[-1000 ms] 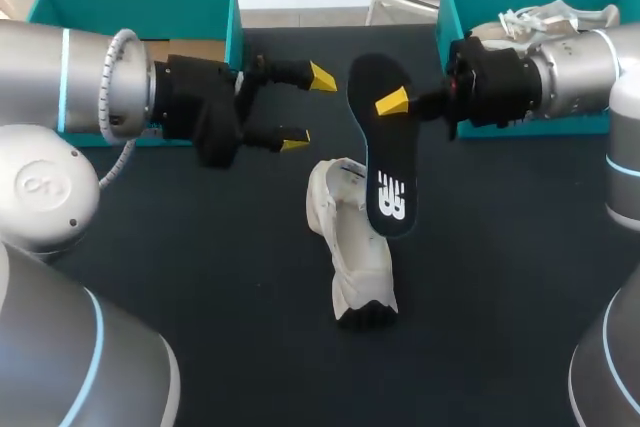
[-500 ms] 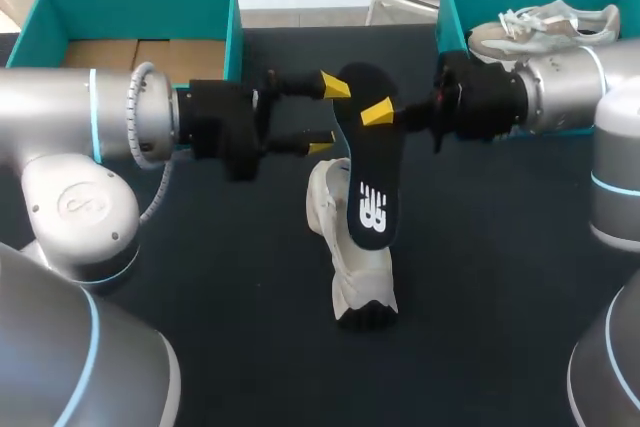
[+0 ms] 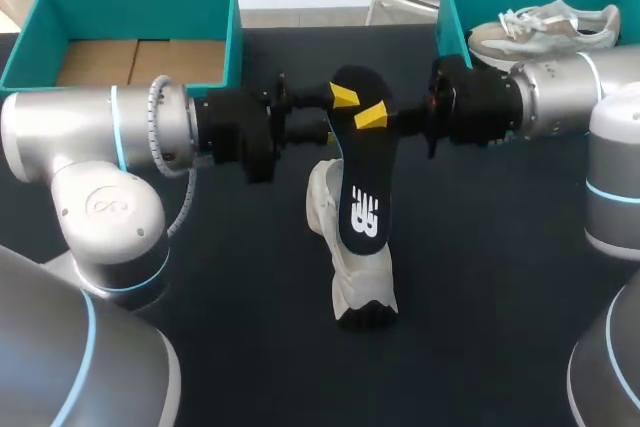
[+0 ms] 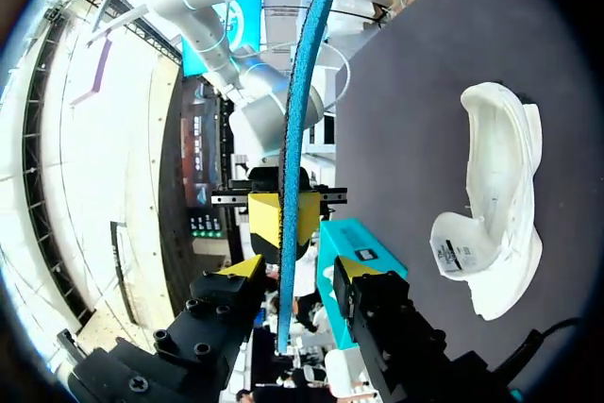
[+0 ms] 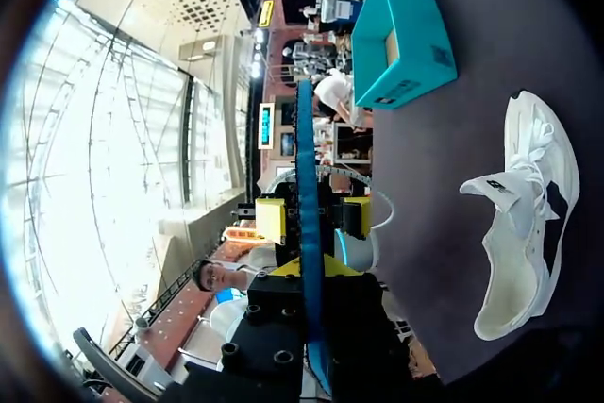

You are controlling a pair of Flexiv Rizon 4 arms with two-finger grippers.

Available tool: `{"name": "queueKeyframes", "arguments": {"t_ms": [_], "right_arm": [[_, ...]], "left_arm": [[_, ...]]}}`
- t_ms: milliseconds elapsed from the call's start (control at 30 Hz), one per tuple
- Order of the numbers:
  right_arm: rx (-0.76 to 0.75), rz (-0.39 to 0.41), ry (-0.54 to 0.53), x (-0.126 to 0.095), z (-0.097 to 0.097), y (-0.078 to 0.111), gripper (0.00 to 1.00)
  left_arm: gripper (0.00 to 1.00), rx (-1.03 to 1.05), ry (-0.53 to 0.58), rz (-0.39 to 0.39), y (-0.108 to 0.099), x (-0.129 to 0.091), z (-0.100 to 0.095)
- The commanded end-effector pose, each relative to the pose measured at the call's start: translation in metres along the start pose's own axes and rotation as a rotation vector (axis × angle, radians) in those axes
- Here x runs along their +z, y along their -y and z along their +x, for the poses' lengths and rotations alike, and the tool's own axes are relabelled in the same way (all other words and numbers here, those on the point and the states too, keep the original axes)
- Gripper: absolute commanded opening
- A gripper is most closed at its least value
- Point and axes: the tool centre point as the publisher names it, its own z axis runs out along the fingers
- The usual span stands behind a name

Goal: Take the shoe out of the shoebox, open the shoe tongue, remove and reinsert the insole, then place the shoe into the shoebox

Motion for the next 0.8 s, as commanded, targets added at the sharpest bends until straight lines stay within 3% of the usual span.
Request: {"name": "queueKeyframes", "arguments": {"t_ms": [33,467,667,800], "right_arm": [[0.0,-0.004,-0.002,0.0028,-0.0006,0.0003,0.0],[-0.003,-0.008,0.0,0.0024,-0.001,-0.0019,0.0],[-0.002,-0.011,-0.002,0.0029,-0.0015,-0.0022,0.0],[-0.002,-0.011,-0.004,0.0038,-0.002,-0.0026,0.0]], "left_arm": [[0.44,0.002,0.021,-0.006,0.0004,0.0074,0.0016],[0.4,-0.006,0.021,0.002,0.0021,0.0123,0.0032],[0.33,-0.008,0.02,0.007,0.0033,0.0127,0.0034],[0.18,-0.013,0.021,0.007,0.0034,0.0127,0.0045]]}}
